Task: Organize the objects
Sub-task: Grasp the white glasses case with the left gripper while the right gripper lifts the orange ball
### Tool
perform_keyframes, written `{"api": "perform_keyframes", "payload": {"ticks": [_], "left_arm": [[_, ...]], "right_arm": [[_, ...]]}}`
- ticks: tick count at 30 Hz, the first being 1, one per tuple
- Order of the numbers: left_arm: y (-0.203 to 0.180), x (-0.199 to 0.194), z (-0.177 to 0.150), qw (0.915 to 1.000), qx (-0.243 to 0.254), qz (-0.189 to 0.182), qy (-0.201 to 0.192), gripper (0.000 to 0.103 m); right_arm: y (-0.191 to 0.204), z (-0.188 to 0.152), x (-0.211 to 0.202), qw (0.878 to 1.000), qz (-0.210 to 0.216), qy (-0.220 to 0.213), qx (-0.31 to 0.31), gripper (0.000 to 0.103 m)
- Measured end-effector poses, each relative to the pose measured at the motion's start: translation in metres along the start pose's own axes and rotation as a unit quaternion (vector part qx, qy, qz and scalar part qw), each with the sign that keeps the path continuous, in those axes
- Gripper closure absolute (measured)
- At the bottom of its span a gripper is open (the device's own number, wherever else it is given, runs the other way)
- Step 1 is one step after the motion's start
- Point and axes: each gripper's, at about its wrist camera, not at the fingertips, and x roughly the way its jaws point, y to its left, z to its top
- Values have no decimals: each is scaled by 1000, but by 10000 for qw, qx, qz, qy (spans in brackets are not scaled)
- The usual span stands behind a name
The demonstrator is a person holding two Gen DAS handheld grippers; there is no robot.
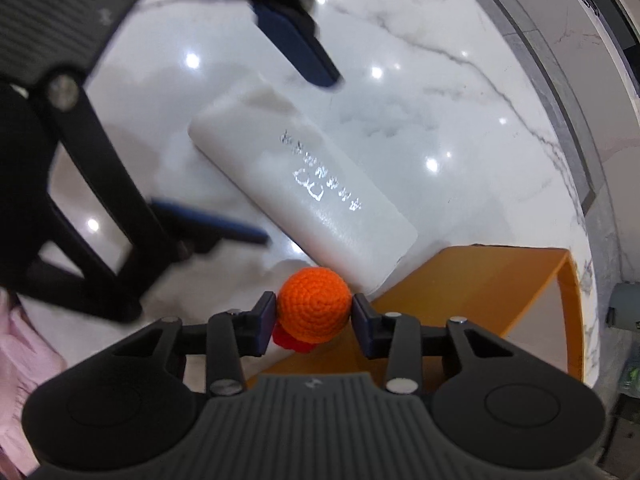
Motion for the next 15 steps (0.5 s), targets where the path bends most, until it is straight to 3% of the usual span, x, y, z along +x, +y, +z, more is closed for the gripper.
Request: {"api": "perform_keyframes", "payload": {"ticks": [5,11,15], "left_arm": [[11,-15,3,9997,30,-196,-128,16],[3,9,-5,9977,494,31,455,16],[4,30,-4,9977,400,-57,553,16]], "right_arm": [[-11,-10,-29,9988,159,-442,121,60],[-32,-25,-71,9891,445,-1249,635,60],[-46,-41,-93,9796,459,-1691,987,60]]}}
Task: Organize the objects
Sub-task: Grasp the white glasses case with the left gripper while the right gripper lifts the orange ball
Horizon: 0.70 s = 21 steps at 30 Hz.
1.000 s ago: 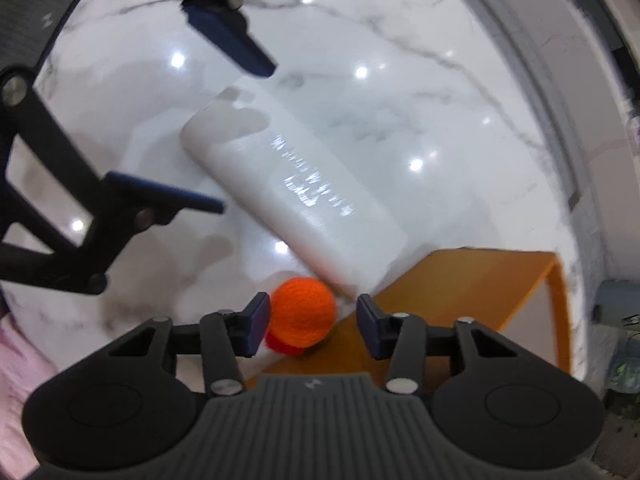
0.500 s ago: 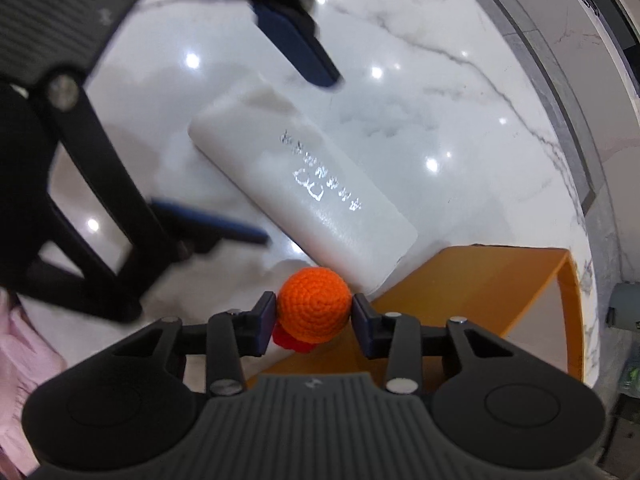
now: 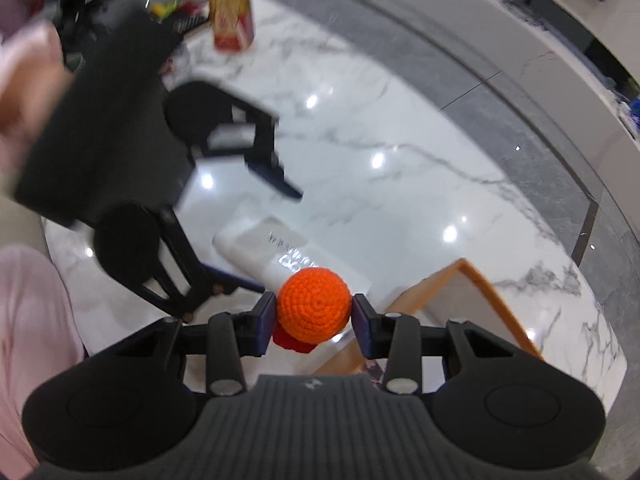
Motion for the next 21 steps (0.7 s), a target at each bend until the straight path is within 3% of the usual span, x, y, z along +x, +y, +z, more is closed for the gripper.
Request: {"api": "perform_keyframes", "payload": {"ticks": [8,13,21], "left_arm": [[-1,29,3,9983,169,-101,542,20],[-6,35,2,9964,286,-163,783,28],[-15,41,3,9944,354,23,991,29]], "right_arm": [[-17,-37,-50,9969,-157,-538,558,60],[-44,-77,-38,9952,-429,-258,841,60],[-80,-122,-40,9856,-674,-68,1547,60]]}}
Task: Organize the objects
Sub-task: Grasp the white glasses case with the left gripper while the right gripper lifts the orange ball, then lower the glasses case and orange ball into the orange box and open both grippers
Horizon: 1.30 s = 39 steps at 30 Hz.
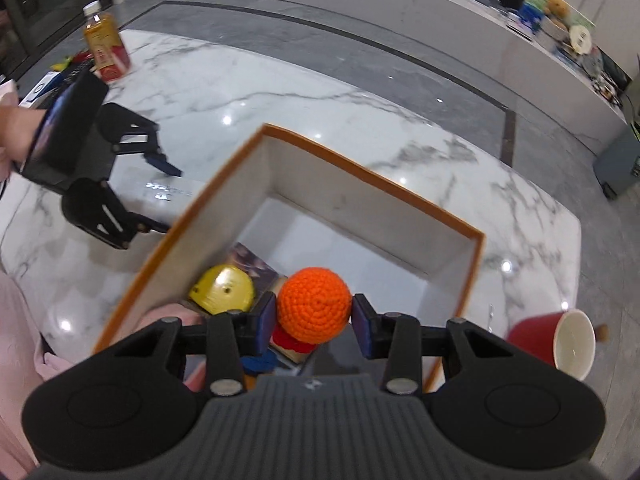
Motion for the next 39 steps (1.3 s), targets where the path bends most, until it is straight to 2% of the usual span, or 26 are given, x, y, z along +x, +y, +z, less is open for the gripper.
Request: {"api": "perform_keyframes", "payload": {"ticks": [6,14,20,23,28,31,35,39], "left_arm": [[-18,-6,-1,9986,189,479,94,31],[-24,-36,-1,9956,201,906,-125,31],[-27,-76,16,9910,309,1259,-322,31],[-34,-98,34,9874,551,1408,-469,31],[-57,-135,80,9817,1065,1357,-804,31],[-73,-139,111,9772,1387,1309,-936,31],[-93,-122,141,9745,1689,1117,-963,31],[-106,-88,157,9711,2020,977,-816,31]], "right_arm": [[-16,0,-1,9999,6,106,40,60],[-23,-11,-6,10000,2,92,-33,60],[-20,-19,-13,9999,29,46,-157,60],[-20,-22,-25,9998,39,-110,-187,60],[-19,-29,-44,9984,65,-301,-481,60],[-20,-34,-48,9976,58,-374,-582,60],[-25,-41,-51,9973,70,-467,-555,60],[-28,-50,-46,9967,83,-535,-602,60]]}}
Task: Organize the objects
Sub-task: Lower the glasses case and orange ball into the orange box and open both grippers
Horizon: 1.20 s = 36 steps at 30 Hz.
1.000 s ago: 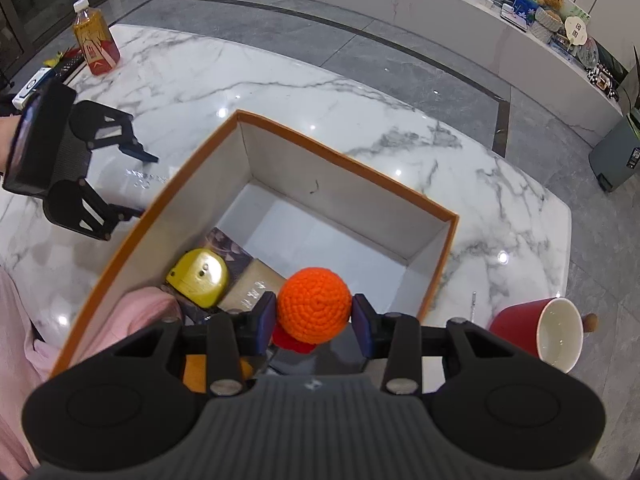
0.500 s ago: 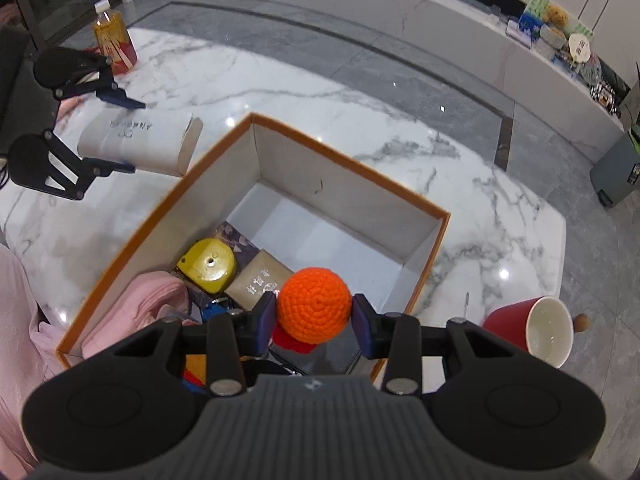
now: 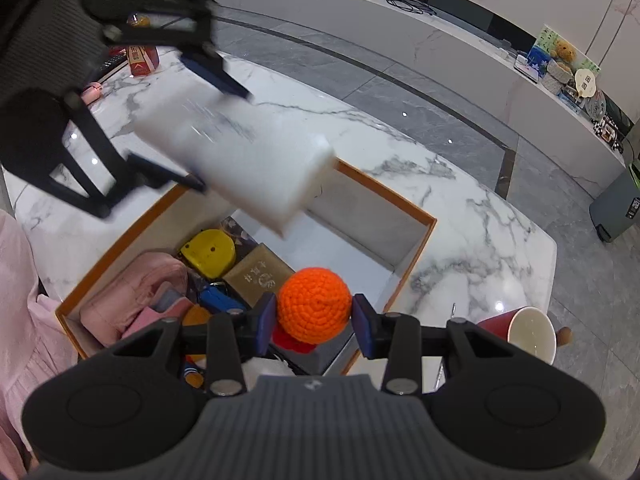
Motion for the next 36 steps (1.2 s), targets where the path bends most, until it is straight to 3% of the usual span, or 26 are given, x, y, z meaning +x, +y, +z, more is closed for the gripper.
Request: {"api": "perform_keyframes", "payload": {"ticks": [9,14,24,36], "left_arm": [[3,79,5,9992,148,-255,284,31],[7,106,-3,9985,144,-335,398,31],[9,132,-22,9964,352,-402,657,30],[16,135,-18,9943,92,-499,935,30]], "right_arm": [[-6,-1,32,9991,298,148,-259,60],[-7,4,56,9982,213,304,-477,60],[-11,9,91,9956,120,462,-806,60],[-4,19,102,9919,-120,605,-1114,60]]}}
